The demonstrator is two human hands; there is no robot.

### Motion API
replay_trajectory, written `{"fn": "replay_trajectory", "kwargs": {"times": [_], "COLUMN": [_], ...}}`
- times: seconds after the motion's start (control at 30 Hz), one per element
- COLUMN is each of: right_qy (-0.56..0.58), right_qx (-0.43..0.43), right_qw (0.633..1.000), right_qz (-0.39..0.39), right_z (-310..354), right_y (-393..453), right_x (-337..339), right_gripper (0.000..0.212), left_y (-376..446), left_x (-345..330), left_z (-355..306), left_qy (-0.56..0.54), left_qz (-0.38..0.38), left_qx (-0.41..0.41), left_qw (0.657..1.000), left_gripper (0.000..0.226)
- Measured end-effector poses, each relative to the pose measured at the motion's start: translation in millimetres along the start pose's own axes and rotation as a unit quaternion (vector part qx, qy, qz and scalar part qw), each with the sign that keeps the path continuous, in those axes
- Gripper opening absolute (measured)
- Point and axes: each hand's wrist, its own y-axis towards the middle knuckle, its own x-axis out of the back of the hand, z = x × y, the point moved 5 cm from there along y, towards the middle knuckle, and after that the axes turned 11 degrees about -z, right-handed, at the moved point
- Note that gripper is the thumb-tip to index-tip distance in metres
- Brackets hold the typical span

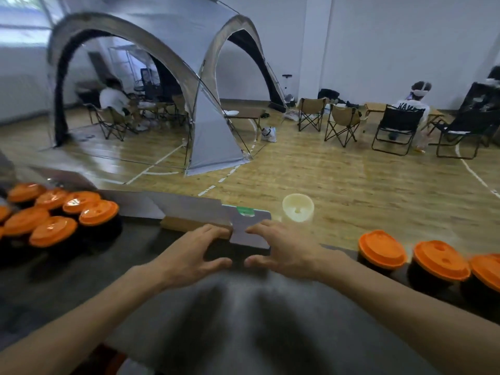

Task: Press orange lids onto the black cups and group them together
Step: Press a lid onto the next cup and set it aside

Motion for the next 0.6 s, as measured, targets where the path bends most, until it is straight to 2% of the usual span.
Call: {"fn": "replay_trajectory", "kwargs": {"times": [0.17, 0.33, 0.47, 0.6], "right_qy": [0.016, 0.015, 0.032, 0.029], "right_qx": [0.044, 0.049, 0.054, 0.058], "right_qw": [0.998, 0.998, 0.997, 0.997], "right_qz": [0.028, 0.045, 0.051, 0.05], "right_z": [90, 171, 227, 270], "right_y": [92, 182, 235, 268], "right_x": [-62, -113, -147, -177], "right_gripper": [0.061, 0.069, 0.056, 0.043], "left_y": [-55, -93, -120, -137], "left_x": [52, 116, 157, 162], "left_z": [106, 209, 276, 330], "left_qy": [0.021, 0.097, 0.183, 0.221], "left_qz": [-0.041, -0.126, -0.181, -0.156], "left_qx": [0.075, 0.137, 0.21, 0.274], "left_qw": [0.996, 0.978, 0.943, 0.923], "left_gripper": [0.09, 0.071, 0.075, 0.091]}}
